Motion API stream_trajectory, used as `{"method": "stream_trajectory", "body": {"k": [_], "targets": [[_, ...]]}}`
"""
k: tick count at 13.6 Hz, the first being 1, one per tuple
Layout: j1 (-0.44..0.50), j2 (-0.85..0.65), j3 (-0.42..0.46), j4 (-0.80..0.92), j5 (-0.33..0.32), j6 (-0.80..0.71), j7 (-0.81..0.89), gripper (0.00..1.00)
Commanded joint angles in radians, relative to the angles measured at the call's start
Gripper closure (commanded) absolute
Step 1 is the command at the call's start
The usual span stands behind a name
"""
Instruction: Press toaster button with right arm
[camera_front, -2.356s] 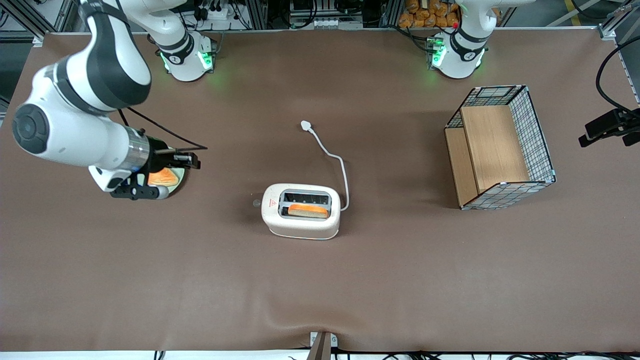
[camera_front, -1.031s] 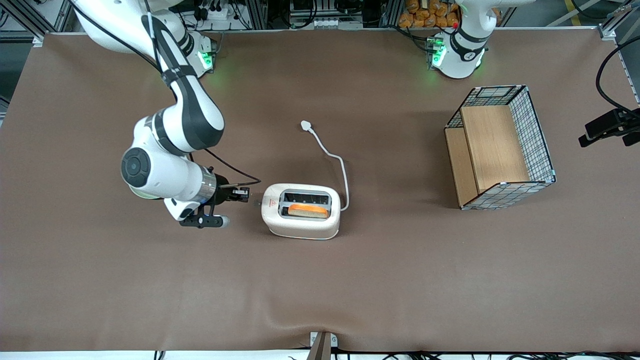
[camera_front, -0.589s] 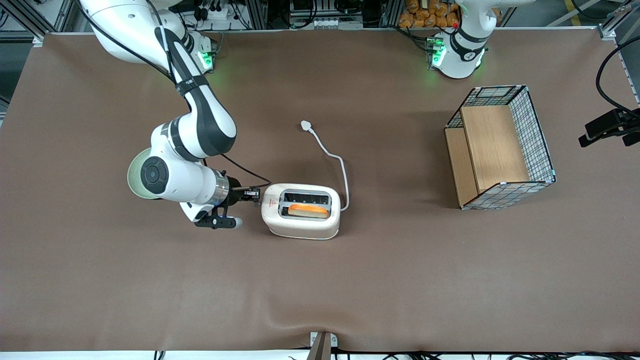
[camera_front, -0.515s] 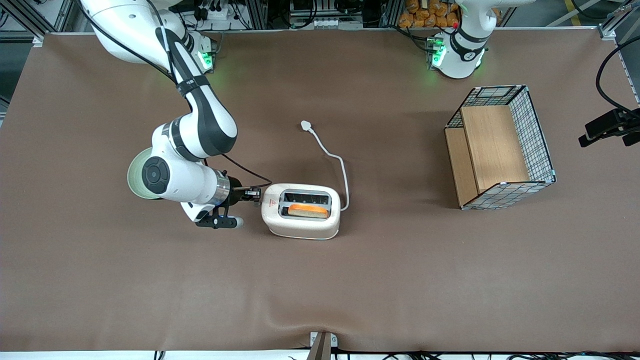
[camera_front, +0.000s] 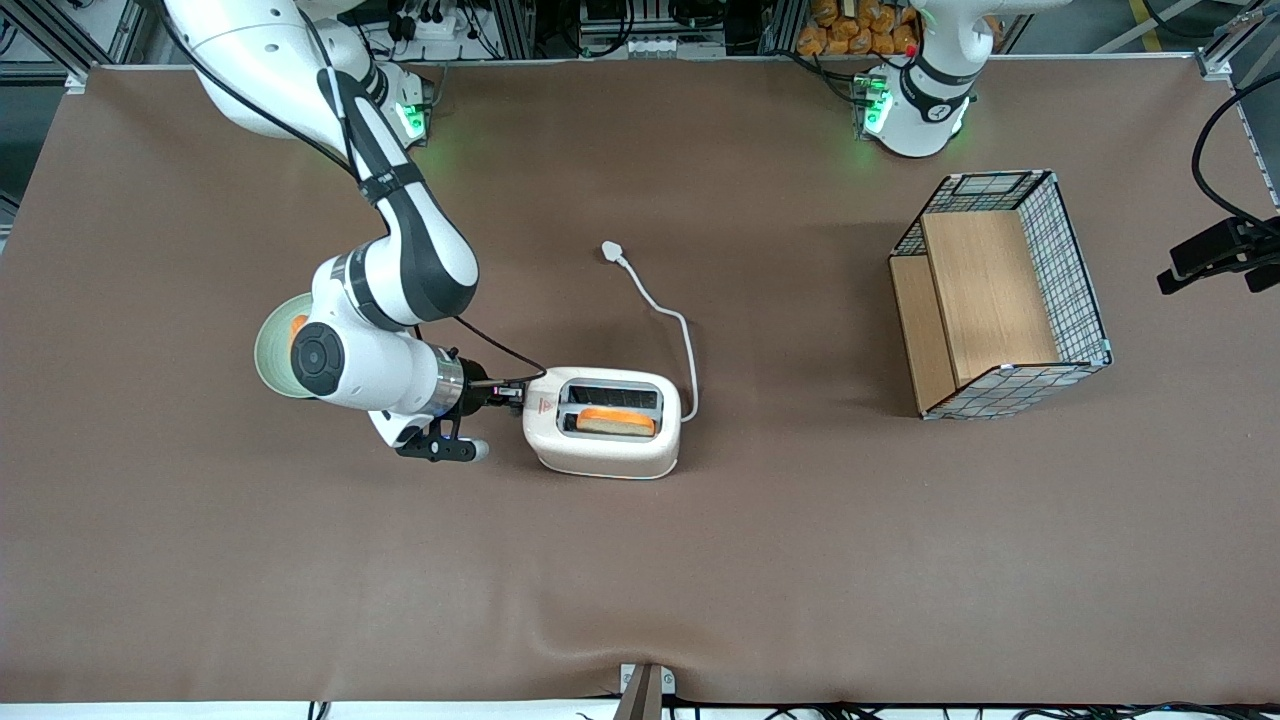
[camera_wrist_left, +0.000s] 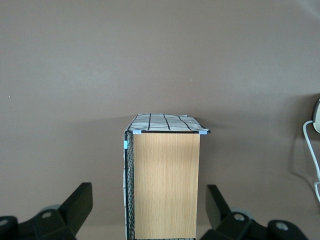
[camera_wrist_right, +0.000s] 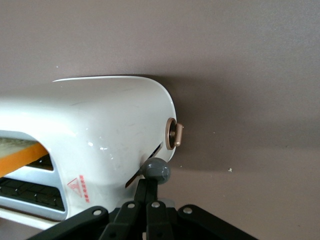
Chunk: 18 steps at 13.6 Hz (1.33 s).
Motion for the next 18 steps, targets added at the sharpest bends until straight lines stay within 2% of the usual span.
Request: {"method": "stream_trajectory", "body": {"k": [1,8,18], "targets": [[0.008,0.029,-0.004,0.01,0.036,0.033,0.004,1.0],[-0.008,0.057,-0.005,0.007,0.133,0.034,-0.008,1.0],[-0.021,0.101,-0.004,0.014,0.156,0.079,-0.024,1.0]]}}
